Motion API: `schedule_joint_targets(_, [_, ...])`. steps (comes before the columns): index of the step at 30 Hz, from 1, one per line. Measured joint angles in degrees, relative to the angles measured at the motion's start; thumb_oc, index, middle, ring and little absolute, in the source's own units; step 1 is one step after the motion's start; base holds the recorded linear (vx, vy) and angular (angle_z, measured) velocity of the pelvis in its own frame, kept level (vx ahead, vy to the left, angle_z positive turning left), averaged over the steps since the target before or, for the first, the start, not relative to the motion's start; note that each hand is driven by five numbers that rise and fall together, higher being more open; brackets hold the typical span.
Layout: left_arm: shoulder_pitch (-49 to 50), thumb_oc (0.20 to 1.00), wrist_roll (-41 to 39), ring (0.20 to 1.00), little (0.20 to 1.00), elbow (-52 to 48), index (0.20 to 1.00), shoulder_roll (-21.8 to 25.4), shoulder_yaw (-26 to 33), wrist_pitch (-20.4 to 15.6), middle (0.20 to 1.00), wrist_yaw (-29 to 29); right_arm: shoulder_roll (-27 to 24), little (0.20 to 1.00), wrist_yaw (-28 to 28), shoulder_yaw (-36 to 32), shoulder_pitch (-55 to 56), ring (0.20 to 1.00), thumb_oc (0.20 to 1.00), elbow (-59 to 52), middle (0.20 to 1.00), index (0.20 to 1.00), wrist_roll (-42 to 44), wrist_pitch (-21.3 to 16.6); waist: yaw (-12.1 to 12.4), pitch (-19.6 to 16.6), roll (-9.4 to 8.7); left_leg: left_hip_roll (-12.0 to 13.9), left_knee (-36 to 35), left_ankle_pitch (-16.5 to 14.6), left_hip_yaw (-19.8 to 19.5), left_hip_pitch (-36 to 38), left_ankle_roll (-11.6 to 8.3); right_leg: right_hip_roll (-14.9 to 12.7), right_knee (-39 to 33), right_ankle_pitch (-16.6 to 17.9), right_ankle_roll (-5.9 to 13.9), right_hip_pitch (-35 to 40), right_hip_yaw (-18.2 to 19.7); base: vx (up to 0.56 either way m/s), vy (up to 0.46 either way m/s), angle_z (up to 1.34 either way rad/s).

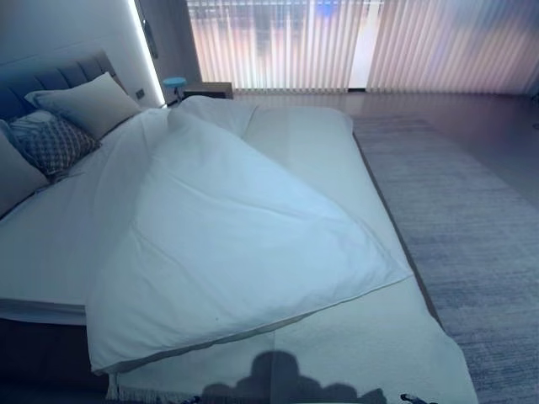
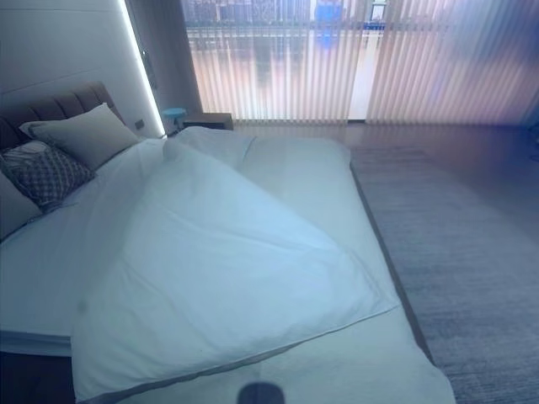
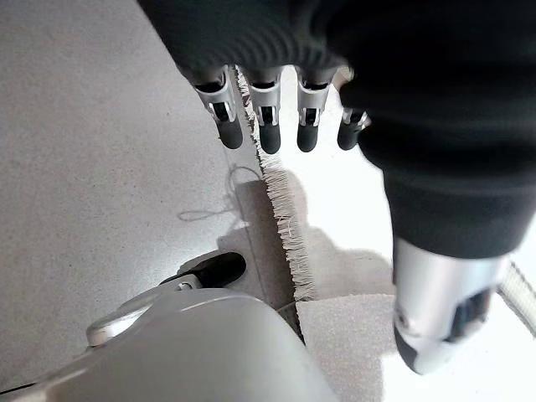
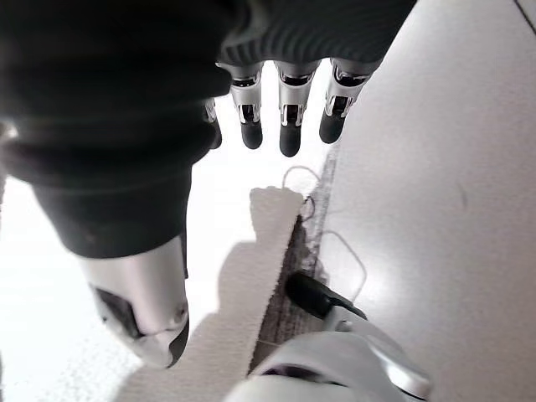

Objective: Make the bed

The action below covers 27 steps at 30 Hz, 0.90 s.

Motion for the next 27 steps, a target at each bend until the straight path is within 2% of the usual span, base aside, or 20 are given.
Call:
schedule_joint_targets(13, [1.3,1.000,-0.4,1.000,1.000,0.0,1.000,0.1,0.3,0.0,1.000,-0.7,0.0,1.000,0.1,0.0,1.5,1.000,1.000,-0.2,1.000,1.000,-0.3,0.1,0.1,-0.4,-0.14,-0.1,0.1,0.3,0.1,-0.5,0.10,0.0,0.0,0.2,-0.36,-0.5,0.2,0.01,-0.001,0.00])
schedule_joint_targets(21, [2.1,1.000,-5.1,1.000,1.000,0.3,1.000,0.1,2.6,0.1,1.000,-1.0,0.0,1.000,0.1,-0.1,1.4,1.000,1.000,-0.5,1.000,1.000,0.1,0.0,0.0,-0.3,-0.03,0.0,0.0,0.3,0.1,-1.0,0.07,0.0,0.0,0.1,-0.21,-1.1,0.2,0.02,-0.002,0.00])
schedule_joint_targets(27, [2.1,1.000,-5.5,1.000,1.000,0.2,1.000,0.0,2.5,0.1,1.000,-1.0,0.0,1.000,0.0,-0.2,1.1,1.000,1.000,-0.8,1.000,1.000,2.0,0.0,0.0,-0.4,0.37,-0.1,0.0,0.4,0.1,-2.8,0.24,0.0,0.0,0.3,-0.43,-2.9,0.2,0.00,0.000,0.00])
